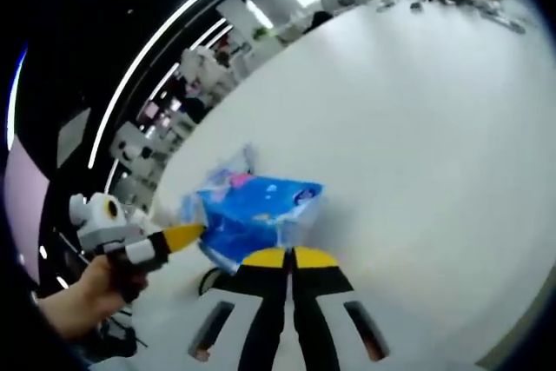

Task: Arrange the tabletop items into an orderly group along one side of the table until the central work area is clear of visible clutter.

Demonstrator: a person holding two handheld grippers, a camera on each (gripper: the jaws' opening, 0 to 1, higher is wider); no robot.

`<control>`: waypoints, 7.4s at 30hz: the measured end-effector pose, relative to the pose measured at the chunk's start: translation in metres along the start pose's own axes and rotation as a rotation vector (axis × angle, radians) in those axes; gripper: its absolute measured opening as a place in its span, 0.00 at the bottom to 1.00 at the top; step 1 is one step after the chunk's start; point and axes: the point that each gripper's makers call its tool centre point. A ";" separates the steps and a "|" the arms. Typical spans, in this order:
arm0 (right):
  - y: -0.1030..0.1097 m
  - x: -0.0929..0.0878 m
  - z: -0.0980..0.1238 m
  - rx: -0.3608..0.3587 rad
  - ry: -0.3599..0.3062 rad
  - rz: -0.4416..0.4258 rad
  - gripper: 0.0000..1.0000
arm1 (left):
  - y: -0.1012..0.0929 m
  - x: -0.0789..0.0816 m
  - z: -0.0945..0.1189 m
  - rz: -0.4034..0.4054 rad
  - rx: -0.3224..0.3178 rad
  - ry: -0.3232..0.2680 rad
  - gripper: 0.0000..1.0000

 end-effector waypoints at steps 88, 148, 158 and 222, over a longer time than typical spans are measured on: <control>-0.040 0.174 -0.085 0.134 0.129 0.232 0.00 | 0.013 0.080 -0.094 0.222 0.243 -0.063 0.00; -0.046 0.164 -0.125 0.134 0.176 0.207 0.01 | 0.037 0.083 -0.097 0.321 0.327 -0.116 0.11; -0.044 0.158 -0.127 0.114 0.178 0.333 0.06 | 0.037 0.083 -0.091 0.266 0.363 -0.120 0.24; 0.047 0.155 -0.039 0.291 -0.124 0.634 0.98 | 0.000 0.076 0.012 -0.021 0.321 -0.219 0.94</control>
Point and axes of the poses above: the point that each gripper's makers call its tool centre point, and the gripper's own axes: z roughly backward along the fingers, y roughly to its left, x roughly out of its top, and after that the axes turned 8 degrees about y, right-handed
